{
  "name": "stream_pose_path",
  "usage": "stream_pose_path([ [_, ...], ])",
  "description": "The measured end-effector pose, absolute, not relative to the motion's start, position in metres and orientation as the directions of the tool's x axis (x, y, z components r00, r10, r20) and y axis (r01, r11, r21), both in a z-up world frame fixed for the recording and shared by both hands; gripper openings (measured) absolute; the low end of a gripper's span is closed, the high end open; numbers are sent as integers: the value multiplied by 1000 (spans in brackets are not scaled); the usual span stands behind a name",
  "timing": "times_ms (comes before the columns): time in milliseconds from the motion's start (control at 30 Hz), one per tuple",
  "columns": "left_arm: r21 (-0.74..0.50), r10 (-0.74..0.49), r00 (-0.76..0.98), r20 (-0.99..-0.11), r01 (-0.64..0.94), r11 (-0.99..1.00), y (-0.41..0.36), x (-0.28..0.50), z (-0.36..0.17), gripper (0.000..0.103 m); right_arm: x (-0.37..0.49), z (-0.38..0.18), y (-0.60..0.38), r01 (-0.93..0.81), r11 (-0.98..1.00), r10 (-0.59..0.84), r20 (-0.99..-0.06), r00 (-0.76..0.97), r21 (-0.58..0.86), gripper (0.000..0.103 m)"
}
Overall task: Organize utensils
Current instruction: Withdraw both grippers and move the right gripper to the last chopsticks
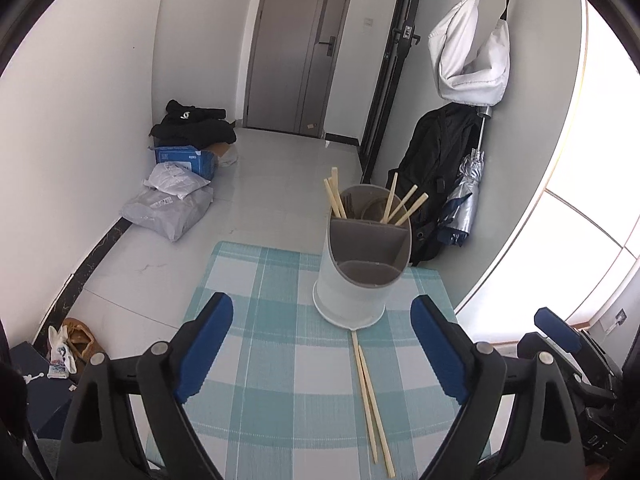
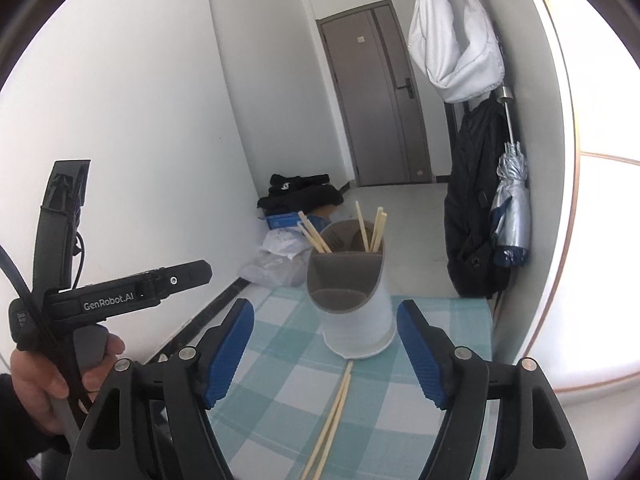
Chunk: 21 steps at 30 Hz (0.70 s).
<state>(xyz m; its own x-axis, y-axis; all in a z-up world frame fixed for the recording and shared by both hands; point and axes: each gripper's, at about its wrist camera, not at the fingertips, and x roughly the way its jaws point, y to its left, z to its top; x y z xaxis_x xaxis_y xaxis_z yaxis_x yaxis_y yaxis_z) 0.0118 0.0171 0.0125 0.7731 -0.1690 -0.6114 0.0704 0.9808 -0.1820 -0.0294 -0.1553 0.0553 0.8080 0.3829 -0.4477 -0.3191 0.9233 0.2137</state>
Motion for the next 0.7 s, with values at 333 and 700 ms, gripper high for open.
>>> stream_pose_path([
  [333,-173,-151,741,-654,48,984,16,-7,-32,94,-49,7,-153,-274,939,344,-576,741,208,87],
  [700,-196,-166,682,-712,33,980,19,-14,-68,94,-45,-38,-163,-127,975,219,-706,674,182,87],
])
